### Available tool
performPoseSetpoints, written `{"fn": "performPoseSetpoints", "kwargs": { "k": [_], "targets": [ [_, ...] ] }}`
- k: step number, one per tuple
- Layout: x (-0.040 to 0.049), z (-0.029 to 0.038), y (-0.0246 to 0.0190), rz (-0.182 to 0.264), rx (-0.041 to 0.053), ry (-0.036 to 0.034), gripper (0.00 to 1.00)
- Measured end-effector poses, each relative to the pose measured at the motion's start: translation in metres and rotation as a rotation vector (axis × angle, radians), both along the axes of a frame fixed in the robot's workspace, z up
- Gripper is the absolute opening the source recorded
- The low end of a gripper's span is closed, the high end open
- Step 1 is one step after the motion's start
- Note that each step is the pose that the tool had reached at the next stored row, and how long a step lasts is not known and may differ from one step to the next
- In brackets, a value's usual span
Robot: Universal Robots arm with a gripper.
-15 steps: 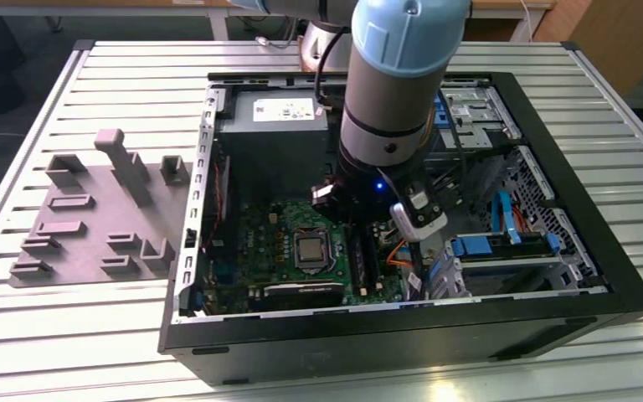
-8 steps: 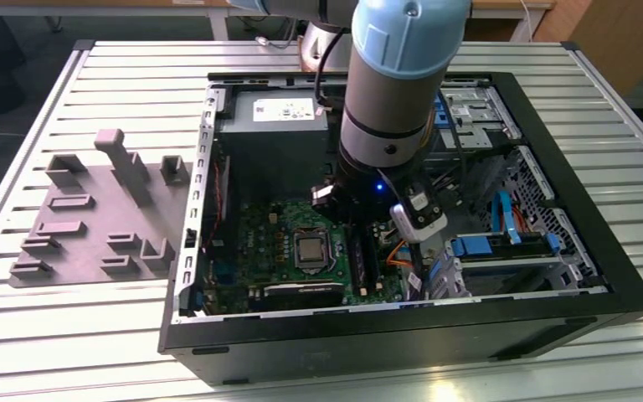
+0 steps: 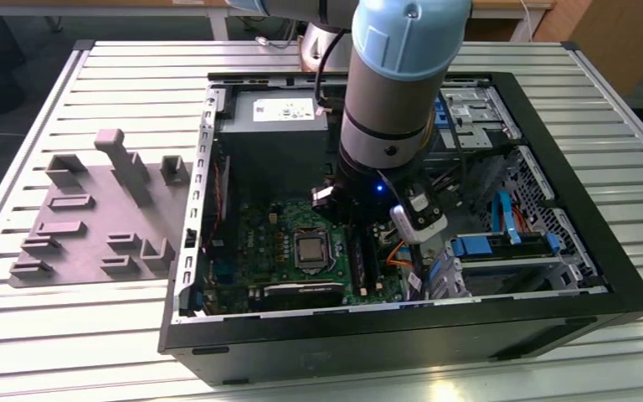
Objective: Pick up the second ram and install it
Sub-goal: 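Insert the second ram into the second slot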
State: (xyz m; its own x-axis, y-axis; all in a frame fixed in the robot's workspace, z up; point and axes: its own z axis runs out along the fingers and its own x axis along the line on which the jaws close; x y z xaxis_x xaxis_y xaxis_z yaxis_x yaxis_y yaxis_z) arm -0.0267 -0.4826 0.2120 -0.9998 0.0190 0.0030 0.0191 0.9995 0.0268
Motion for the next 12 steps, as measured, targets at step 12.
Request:
{"fn": "performPoseSetpoints", "kwargs": {
  "k": [12],
  "targets": [
    [0.0009, 0.0035, 0.0, 0.005, 0.0001, 0.0, 0.14]
  ]
}}
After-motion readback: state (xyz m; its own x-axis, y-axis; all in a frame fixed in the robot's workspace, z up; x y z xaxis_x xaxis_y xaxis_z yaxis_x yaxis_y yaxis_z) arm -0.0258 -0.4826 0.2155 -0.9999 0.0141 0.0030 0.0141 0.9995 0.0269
